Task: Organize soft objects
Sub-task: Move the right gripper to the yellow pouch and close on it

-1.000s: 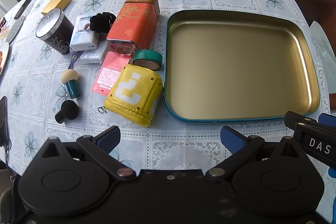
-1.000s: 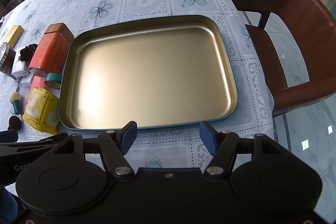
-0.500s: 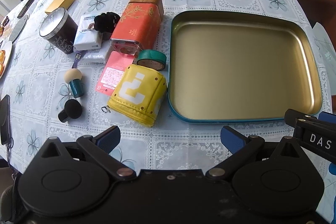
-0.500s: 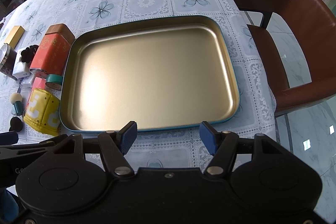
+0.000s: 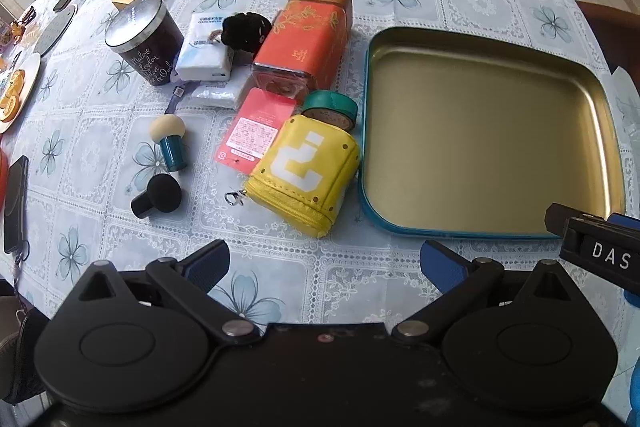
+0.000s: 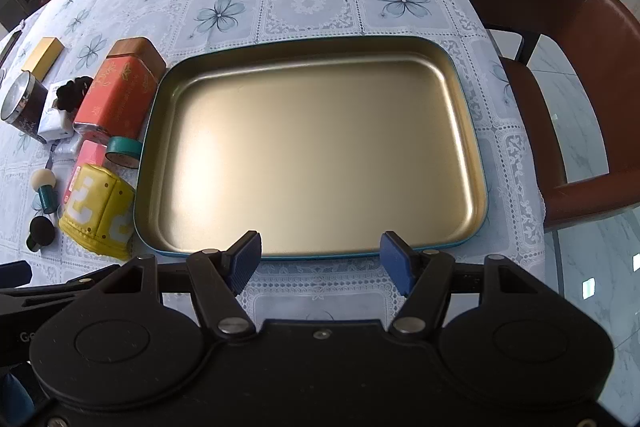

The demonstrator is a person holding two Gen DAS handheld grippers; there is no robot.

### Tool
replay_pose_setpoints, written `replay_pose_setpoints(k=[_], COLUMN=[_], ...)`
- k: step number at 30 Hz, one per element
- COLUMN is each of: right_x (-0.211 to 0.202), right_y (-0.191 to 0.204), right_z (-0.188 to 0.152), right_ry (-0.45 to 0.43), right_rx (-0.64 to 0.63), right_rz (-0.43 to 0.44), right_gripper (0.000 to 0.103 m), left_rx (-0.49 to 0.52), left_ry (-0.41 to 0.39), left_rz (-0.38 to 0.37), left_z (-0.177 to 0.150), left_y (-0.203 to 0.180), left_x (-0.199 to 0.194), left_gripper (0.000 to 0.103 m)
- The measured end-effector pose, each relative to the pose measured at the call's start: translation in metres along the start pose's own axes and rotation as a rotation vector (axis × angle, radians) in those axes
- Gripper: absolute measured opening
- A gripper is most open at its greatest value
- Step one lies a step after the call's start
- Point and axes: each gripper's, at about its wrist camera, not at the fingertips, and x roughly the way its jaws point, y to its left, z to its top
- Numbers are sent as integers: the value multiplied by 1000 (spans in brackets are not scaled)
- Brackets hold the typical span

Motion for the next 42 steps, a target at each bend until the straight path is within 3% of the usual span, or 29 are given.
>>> replay_pose_setpoints(k=[4, 9, 17, 20, 24, 32, 37, 42], right_x=[-6, 0, 1, 7, 11, 20, 36, 40], right_y=[8, 30, 87, 105, 130, 163, 181, 191], right_z=[2, 2, -4, -4, -4, 8, 15, 19], right_ry=[-58, -33, -34, 16, 1, -36, -51, -38], right_rx=[-4, 6, 33, 34, -14, 52, 82, 126], right_rz=[-35, -33, -17, 57, 40, 7, -78, -71], right_gripper=[61, 61, 61, 61, 61, 62, 70, 74], left_rx=[-17, -57, -171, -180, -121, 48, 130, 184], left_ry=[-42, -58, -68, -66, -25, -24, -13, -2], left_rz=[-17, -36, 40, 58, 56, -9, -66, -100], left_z=[4, 9, 8, 6, 5, 10, 14, 16], left_y=[21, 69, 172, 202, 226, 231, 237, 244], left_x=[-5, -2, 17, 25, 40, 62, 74, 84], left_gripper=[102, 102, 102, 102, 102, 102, 101, 101])
